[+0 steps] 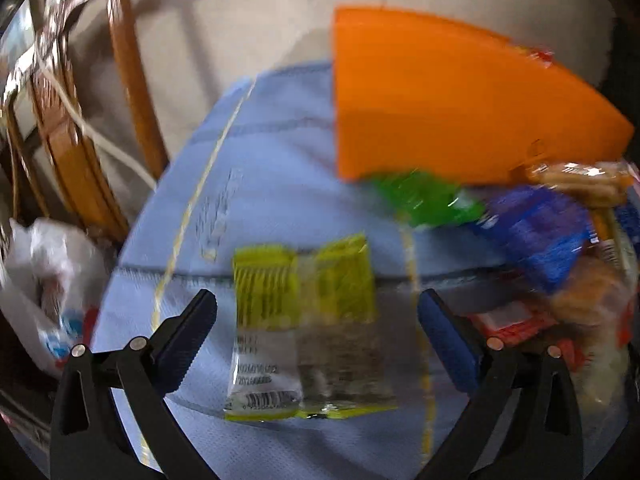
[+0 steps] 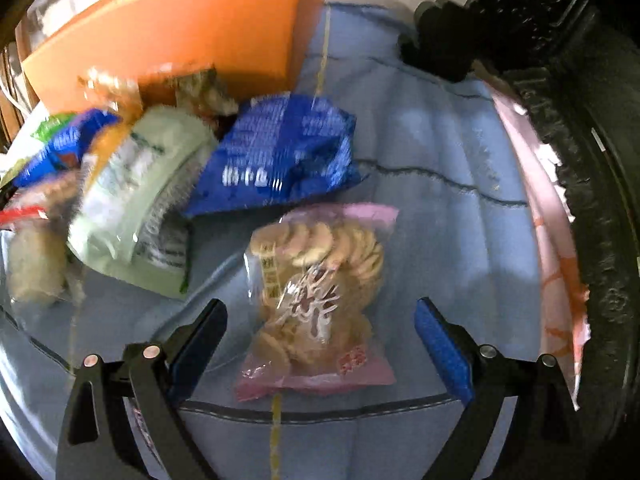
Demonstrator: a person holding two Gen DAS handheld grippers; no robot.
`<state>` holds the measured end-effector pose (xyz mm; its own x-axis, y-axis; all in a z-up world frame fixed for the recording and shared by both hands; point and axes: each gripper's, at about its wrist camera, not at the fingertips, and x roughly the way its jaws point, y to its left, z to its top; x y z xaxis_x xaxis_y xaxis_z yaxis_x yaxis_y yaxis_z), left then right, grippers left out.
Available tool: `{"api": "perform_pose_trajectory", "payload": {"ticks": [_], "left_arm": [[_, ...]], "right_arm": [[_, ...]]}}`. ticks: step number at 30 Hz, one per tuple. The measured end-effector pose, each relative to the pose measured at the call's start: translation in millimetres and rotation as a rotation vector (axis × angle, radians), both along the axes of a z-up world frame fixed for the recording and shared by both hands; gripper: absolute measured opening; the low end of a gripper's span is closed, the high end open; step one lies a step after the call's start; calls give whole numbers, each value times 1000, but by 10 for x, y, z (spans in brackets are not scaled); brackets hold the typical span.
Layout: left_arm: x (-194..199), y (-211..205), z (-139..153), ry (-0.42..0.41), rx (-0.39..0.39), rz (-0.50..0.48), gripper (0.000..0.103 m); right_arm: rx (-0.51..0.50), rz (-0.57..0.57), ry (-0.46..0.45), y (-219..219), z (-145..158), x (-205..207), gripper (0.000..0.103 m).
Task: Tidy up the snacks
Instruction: 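Grasp yellow-green bread pack with left tool while right tool grasps pink cookie bag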
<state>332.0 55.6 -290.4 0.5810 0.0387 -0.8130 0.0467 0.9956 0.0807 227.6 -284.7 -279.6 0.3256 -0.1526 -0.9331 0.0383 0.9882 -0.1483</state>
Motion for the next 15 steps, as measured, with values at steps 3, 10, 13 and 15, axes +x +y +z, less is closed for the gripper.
{"api": "perform_pose_trajectory", "payload": {"ticks": [3, 10, 13, 15], "left_arm": [[-14, 42, -54, 26, -43, -2, 83], [-199, -119, -6, -31, -17, -93, 58], [-279, -114, 3, -37, -17, -95, 57], [-335, -102, -8, -34, -25, -84, 57]], "right_arm": [[123, -68, 28, -114, -139, -68, 94], [153, -114, 63, -63, -186, -41, 87], [169, -106, 29, -66, -102, -29, 56], [126, -67, 6, 66, -58, -53, 46]]}}
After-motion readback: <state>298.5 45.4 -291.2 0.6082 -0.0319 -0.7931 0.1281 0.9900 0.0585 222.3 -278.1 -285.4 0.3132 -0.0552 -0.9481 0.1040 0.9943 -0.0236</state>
